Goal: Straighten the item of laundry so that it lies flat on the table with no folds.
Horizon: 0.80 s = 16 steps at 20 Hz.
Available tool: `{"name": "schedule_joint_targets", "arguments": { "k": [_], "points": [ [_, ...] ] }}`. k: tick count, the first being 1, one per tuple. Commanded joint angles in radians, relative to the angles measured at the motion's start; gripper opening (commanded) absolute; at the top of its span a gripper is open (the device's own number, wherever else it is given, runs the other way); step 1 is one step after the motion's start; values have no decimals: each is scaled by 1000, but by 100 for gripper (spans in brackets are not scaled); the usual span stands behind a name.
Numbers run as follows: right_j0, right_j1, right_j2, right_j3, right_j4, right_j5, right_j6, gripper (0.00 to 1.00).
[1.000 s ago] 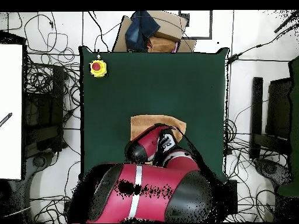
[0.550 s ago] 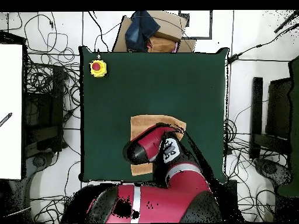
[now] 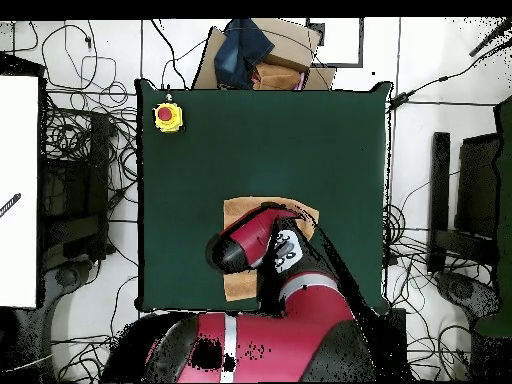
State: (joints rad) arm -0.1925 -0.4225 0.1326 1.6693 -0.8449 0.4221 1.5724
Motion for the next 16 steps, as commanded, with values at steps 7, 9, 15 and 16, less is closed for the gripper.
{"name": "schedule_joint_targets", "arguments": {
  "k": [7,9,15,16],
  "points": [
    [60,112,126,-195,13,83,-68,100],
    [56,77,133,-167,34,112,-80,100],
    [25,45,177,-165,70,154,-130,100],
    [26,50,176,-170,67,154,-130,100]
  ]
}}
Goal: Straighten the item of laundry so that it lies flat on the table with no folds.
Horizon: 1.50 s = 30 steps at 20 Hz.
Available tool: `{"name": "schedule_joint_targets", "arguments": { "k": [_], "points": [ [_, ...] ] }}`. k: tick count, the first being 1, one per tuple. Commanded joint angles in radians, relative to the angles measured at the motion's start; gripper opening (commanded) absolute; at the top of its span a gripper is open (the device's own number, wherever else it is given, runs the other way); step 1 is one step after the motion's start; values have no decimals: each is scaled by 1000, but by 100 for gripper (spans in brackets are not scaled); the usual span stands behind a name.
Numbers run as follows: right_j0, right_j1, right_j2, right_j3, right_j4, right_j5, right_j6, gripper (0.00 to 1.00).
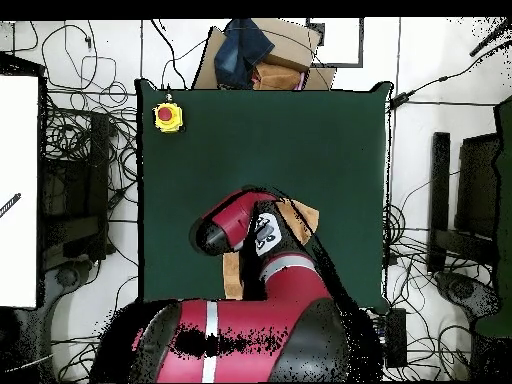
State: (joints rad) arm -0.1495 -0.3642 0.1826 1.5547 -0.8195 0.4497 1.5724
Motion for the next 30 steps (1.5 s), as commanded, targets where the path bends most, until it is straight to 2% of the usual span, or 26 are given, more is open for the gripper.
{"name": "schedule_joint_targets", "arguments": {
  "k": [1,5,12,17,25,30],
  "points": [
    [-14,-10,125,-56,42,133,-128,100],
    [-15,-9,135,-65,50,145,-120,100],
    [10,144,103,-203,-21,80,-83,100],
    [23,192,85,-233,-41,38,-59,100],
    [65,141,72,-187,11,92,-22,100],
    [84,150,66,-196,23,96,1,100]
  ]
}}
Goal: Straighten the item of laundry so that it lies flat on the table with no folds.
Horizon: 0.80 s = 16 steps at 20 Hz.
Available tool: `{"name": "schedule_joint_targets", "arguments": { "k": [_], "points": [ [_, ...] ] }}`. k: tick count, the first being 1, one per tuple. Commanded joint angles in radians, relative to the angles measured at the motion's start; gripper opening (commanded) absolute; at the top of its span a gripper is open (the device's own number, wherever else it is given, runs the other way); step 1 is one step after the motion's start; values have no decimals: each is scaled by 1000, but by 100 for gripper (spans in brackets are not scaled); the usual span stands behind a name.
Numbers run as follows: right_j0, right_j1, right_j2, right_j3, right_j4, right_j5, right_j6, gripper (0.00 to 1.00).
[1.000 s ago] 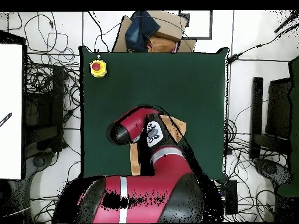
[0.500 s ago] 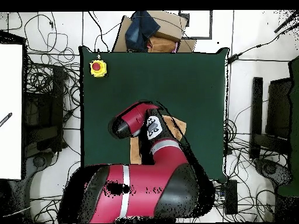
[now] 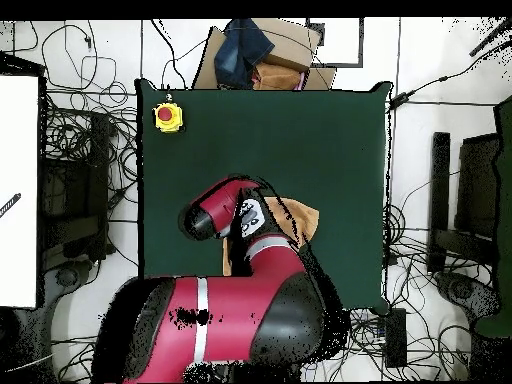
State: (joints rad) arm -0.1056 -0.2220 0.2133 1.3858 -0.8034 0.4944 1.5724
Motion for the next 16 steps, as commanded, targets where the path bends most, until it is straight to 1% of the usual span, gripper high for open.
{"name": "schedule_joint_targets", "arguments": {
  "k": [1,3,4,7,11,14,16],
  "points": [
    [42,10,33,-31,6,50,4,100],
    [47,29,37,-65,6,53,-4,100],
    [39,26,31,-50,-3,33,-1,100],
    [34,51,24,-84,-20,19,-12,100],
    [27,57,6,-86,-30,8,-7,100],
    [27,87,-19,-99,-9,8,55,100],
    [56,69,-79,-92,7,52,130,100]
  ]
}}
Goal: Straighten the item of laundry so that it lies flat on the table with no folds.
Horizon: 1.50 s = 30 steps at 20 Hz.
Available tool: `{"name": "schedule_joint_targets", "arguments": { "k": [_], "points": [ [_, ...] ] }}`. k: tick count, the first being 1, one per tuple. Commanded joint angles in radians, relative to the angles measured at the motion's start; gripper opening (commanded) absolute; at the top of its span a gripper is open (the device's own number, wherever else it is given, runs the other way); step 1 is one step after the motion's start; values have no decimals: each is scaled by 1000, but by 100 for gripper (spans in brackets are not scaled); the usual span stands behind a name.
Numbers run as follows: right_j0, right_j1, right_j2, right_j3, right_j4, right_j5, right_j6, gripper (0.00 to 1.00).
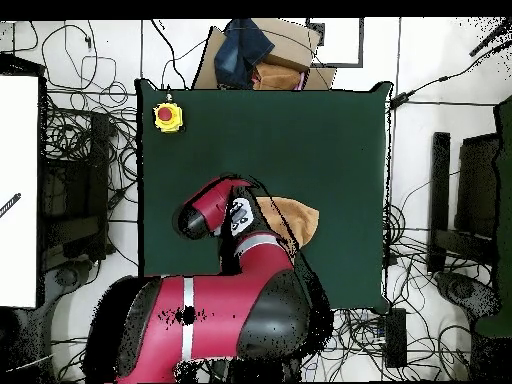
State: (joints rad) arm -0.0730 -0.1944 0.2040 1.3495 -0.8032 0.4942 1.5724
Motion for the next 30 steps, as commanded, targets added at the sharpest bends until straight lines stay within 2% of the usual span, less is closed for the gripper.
{"name": "schedule_joint_targets", "arguments": {
  "k": [1,2,4,6,8,11,13,16,18,20,22,25,30],
  "points": [
    [50,33,-113,-55,10,64,192,100],
    [83,33,-166,-62,18,76,280,100],
    [202,45,-357,-78,24,120,578,100],
    [301,71,-502,-94,39,255,744,100],
    [342,80,-558,-78,85,333,773,100],
    [369,111,-594,-83,129,384,810,100],
    [340,115,-546,-95,154,343,776,100],
    [204,107,-339,-103,183,90,623,100],
    [4,71,-81,-13,180,-74,332,100],
    [-102,65,47,25,157,-91,183,100],
    [-177,51,133,72,135,-84,103,100],
    [-195,40,168,90,120,-75,113,100],
    [-150,39,131,59,131,-55,176,100]
  ]
}}
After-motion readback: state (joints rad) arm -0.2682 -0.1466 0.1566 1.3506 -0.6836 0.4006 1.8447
